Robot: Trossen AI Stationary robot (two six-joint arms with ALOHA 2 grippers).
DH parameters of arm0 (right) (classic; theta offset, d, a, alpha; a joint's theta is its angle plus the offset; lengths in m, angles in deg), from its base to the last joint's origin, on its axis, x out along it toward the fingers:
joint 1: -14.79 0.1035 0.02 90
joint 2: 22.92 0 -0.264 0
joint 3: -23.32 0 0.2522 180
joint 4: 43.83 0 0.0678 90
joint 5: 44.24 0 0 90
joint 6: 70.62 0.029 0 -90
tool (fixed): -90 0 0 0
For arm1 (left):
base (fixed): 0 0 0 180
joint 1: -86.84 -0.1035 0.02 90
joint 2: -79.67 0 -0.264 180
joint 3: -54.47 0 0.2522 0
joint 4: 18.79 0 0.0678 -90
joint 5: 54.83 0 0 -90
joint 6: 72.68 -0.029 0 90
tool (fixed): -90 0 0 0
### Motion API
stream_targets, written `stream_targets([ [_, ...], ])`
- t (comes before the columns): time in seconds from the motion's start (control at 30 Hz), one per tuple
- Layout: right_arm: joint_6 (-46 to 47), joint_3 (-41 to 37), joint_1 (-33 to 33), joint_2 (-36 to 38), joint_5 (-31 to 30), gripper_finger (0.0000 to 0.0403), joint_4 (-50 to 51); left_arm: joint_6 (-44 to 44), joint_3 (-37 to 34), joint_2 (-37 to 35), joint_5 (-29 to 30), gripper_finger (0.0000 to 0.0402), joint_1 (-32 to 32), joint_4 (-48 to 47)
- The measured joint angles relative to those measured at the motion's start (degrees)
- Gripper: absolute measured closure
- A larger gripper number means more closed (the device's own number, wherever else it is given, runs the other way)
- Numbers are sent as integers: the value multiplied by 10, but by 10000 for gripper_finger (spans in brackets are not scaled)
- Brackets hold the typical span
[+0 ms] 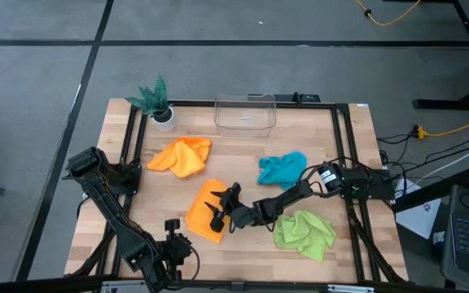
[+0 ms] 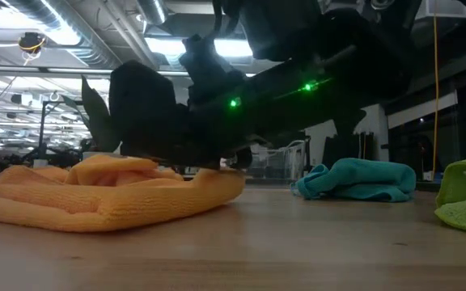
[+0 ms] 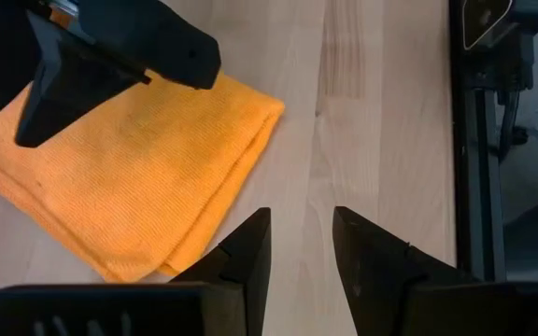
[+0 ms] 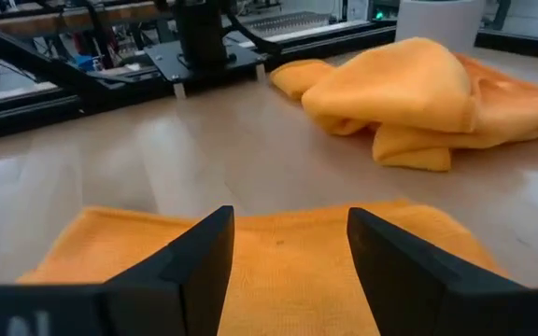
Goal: Fold microfiber towels
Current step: Fold the bottom orange microfiber towel
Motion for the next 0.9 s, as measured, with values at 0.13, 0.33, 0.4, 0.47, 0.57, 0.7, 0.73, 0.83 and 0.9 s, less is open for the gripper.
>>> stream_targets([
  [0.13, 20, 1, 3, -12, 10, 190, 0, 0, 0, 0, 0, 292, 0, 0],
  [0.33, -16, 1, 17, -26, 12, 190, -5, 0, 0, 0, 1, 292, 0, 0],
  [0.4, -41, 1, 18, -26, 29, 190, -5, 0, 0, 0, 2, 292, 0, 0],
  [0.47, -43, 1, 18, -26, 59, 190, -3, 0, 0, 0, 2, 292, 0, 0],
  [0.57, -43, 1, 13, -26, 104, 190, 23, 0, 0, 0, 2, 292, 0, 0],
  [0.7, -97, 4, -5, -21, 170, 190, 71, 0, 0, 0, 2, 292, 0, 0],
  [0.73, -118, 4, -12, -21, 198, 190, 79, 0, 0, 0, 2, 292, 0, 0],
  [0.83, -183, 5, -42, -20, 322, 190, 86, 0, 0, 0, 2, 292, 0, 0],
  [0.9, -213, 4, -66, -18, 422, 190, 80, 0, 0, 0, 2, 292, 0, 0],
])
